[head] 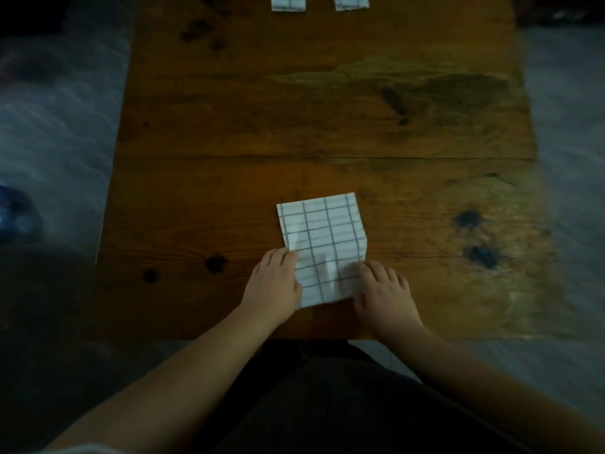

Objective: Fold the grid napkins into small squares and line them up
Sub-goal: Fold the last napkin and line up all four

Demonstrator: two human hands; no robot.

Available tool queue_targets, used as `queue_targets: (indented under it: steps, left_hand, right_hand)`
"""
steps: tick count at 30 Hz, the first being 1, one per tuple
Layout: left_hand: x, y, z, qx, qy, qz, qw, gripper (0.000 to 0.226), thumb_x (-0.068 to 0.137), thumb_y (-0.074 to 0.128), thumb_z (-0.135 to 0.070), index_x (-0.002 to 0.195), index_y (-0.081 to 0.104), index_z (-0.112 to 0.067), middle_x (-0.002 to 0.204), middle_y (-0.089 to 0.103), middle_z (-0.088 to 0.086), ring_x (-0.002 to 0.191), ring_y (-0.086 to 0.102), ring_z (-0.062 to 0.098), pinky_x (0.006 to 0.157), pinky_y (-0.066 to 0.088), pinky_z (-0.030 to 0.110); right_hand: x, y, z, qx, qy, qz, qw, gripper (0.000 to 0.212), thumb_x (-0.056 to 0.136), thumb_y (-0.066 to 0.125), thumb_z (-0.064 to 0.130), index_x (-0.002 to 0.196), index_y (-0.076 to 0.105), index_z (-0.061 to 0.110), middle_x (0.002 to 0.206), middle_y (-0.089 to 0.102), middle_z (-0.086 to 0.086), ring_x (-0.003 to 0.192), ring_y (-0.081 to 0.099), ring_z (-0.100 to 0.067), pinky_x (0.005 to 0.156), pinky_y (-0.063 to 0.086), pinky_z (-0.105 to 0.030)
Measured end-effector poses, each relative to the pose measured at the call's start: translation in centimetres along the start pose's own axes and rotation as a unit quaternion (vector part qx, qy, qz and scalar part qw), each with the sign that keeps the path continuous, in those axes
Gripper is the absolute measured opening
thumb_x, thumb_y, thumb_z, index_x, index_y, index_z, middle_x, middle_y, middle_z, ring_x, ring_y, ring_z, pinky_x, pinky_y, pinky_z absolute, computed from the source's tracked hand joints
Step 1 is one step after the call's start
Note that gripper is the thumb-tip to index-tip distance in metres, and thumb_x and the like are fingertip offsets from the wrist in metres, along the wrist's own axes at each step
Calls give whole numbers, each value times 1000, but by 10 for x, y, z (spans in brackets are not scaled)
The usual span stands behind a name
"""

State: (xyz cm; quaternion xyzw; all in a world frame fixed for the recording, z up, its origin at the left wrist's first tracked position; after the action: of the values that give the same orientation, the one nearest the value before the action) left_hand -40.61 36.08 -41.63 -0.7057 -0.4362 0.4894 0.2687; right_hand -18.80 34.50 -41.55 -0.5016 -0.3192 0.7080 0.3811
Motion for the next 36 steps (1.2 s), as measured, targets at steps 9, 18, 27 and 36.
queue_targets:
  steps: [9,18,27,36]
  left_hand:
    - [-16,2,25,-246,-111,-19,963,58,95,58,-3,147,41,-22,156,30,1,141,36,20,108,45,35]
    - [-14,1,27,-390,-235,-1,890,60,91,66,-4,144,42,-19,145,43,7,103,50,15,67,42,20]
    - [-15,-2,39,-408,-273,71,868,55,97,59,-29,146,37,-16,126,56,9,110,56,27,96,51,43]
    - [-18,-12,47,-386,-232,59,891,51,92,72,-21,135,44,-21,114,59,0,103,57,19,80,51,33]
  right_hand:
    - [-32,23,25,168,91,-46,980,57,98,55,28,151,36,23,149,46,1,139,40,-19,116,35,-44]
    - [-14,23,37,474,302,-47,826,59,94,67,15,146,39,21,118,59,-2,101,64,-21,87,60,-45]
    - [-8,25,35,580,399,-25,710,68,88,71,9,145,36,19,114,57,-8,104,62,-29,90,58,-49]
    - [-13,-9,25,463,324,-32,824,50,91,66,14,133,44,29,104,64,-6,85,67,-21,55,47,-27]
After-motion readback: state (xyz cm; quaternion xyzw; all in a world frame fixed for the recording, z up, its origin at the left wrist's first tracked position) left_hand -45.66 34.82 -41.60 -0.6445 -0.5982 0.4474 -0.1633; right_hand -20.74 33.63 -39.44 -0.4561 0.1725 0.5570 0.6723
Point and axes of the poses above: each hand's wrist, its own x-axis towards the middle knuckle, its own y-axis out of the palm, z = x × y, the point moved 4 cm from there along x, towards the middle knuckle
